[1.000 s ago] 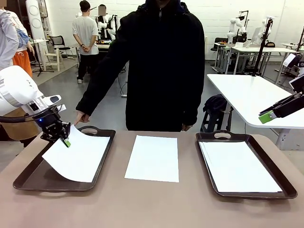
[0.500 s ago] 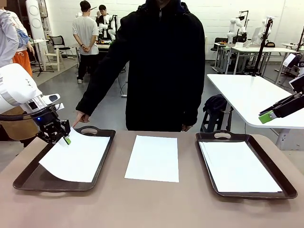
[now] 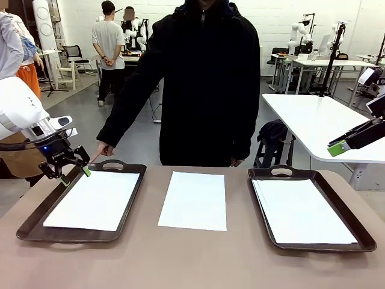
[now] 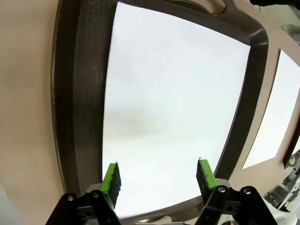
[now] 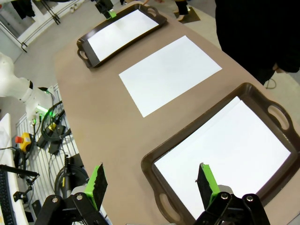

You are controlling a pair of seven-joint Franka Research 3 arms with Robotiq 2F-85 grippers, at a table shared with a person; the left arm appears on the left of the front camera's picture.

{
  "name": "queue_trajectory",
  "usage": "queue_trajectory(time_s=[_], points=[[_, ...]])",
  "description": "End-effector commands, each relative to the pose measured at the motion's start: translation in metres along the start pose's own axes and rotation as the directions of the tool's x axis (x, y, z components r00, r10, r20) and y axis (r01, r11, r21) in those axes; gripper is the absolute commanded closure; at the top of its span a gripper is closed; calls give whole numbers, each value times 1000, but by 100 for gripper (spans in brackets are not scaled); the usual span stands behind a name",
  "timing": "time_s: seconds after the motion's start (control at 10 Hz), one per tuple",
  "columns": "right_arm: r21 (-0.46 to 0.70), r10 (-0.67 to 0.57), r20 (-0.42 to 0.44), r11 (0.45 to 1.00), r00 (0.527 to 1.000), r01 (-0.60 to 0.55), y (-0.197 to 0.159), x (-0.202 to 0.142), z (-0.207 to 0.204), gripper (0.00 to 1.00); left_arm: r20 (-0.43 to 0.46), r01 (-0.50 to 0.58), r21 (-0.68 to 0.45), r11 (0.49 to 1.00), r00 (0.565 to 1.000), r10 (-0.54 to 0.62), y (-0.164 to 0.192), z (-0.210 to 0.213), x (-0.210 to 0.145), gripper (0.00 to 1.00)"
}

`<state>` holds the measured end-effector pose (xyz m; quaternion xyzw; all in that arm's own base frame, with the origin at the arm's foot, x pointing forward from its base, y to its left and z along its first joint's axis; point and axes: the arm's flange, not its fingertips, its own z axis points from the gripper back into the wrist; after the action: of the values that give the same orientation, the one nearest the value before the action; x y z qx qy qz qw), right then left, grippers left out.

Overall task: Sort the A4 documents.
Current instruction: Place the A4 Paper in the designated Handle tray.

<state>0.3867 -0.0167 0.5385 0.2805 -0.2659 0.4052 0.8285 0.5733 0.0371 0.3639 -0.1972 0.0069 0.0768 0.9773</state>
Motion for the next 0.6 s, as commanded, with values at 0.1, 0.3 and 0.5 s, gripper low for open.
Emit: queue_trajectory(time_s=[0.1,0.3,0.5], points=[[5,2,2,1000,1000,-2,0,0,-2,0,18,-60,-15,998,998,60,1,1,-12,0],[5,2,2,1000,1000,-2,0,0,-2,0,6,-11,-9,1000,1000,11,0,1,0,0],[5,2,2,1000,1000,-2,0,0,-2,0,6,-11,-9,1000,1000,11,0,1,0,0]])
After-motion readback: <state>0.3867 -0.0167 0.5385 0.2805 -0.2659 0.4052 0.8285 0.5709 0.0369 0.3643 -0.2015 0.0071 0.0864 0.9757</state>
